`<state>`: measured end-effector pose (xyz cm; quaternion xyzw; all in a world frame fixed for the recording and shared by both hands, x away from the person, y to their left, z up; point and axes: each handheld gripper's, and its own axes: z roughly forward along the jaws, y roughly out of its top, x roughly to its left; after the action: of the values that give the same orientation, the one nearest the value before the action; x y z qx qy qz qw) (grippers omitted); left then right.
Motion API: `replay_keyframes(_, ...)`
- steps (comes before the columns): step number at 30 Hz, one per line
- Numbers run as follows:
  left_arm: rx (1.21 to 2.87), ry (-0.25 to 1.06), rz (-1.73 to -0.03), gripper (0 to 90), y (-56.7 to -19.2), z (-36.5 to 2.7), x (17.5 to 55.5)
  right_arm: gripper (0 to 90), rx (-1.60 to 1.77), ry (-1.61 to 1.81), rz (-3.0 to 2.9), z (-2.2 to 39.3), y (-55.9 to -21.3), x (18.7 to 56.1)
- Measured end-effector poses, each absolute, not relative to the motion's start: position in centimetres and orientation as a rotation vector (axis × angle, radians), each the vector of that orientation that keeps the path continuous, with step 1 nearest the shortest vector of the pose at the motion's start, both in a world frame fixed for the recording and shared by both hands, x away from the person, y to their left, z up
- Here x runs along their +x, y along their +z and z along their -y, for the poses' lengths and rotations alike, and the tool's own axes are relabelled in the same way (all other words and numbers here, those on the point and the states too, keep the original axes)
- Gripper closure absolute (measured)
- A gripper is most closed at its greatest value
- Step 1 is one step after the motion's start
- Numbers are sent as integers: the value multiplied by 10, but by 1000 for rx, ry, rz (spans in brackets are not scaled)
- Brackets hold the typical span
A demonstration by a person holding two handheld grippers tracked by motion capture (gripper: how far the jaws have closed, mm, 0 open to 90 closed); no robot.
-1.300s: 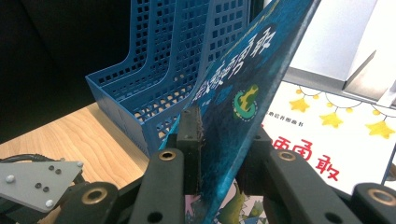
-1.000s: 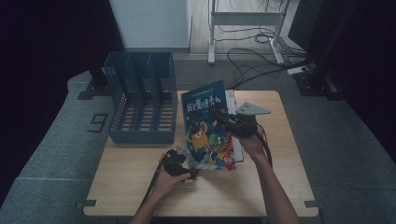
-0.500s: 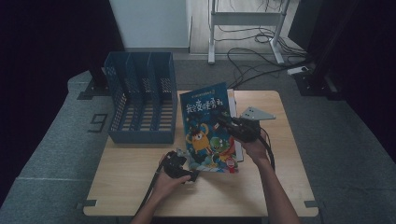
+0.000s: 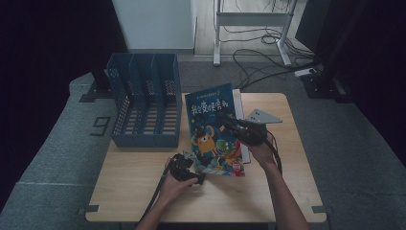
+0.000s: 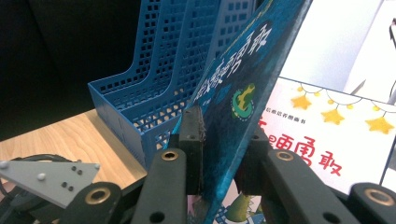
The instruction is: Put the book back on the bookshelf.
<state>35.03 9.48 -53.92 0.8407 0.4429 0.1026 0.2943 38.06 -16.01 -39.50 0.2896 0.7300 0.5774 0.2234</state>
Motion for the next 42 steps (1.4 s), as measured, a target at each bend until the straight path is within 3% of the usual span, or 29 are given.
replay_keyframes(42,2158,286,-1169,65,-538,-94,338,798,733,1727,-2039,193,-410,339)
